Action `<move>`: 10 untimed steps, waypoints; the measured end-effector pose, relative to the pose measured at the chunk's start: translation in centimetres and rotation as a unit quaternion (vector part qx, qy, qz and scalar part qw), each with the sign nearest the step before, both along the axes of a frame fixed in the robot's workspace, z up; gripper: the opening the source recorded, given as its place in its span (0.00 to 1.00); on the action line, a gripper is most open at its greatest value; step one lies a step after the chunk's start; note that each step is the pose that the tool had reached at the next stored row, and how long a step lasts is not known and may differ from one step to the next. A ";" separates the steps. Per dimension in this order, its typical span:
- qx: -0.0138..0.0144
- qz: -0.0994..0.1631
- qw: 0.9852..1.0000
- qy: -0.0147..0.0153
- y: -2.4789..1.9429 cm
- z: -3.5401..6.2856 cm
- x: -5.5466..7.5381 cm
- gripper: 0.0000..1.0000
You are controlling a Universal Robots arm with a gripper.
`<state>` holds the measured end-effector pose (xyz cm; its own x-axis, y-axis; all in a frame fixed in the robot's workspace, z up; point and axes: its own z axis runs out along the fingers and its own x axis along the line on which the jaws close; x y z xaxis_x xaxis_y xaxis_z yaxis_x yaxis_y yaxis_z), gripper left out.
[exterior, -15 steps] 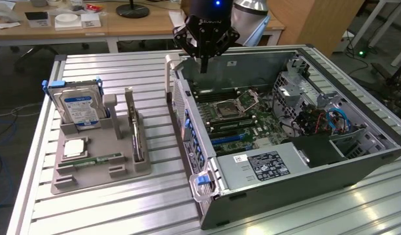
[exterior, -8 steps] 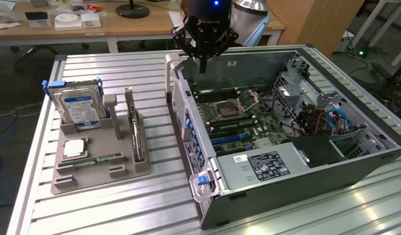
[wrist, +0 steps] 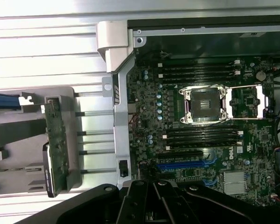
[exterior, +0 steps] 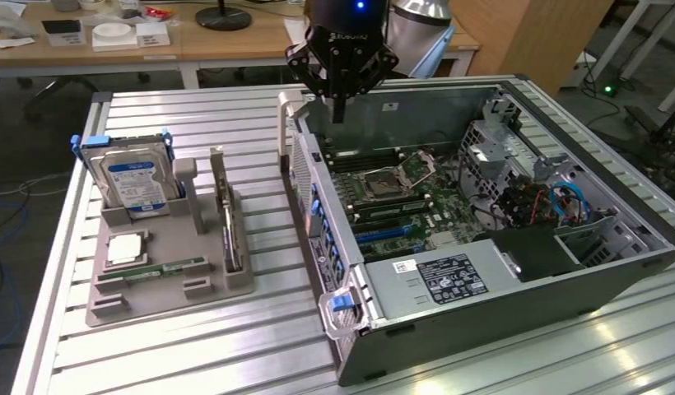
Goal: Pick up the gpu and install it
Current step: 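Reach for the gpu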
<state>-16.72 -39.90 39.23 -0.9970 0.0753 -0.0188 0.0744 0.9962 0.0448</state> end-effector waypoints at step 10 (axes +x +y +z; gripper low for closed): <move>0.000 0.000 1.000 0.001 0.00 -0.02 -0.4 0.11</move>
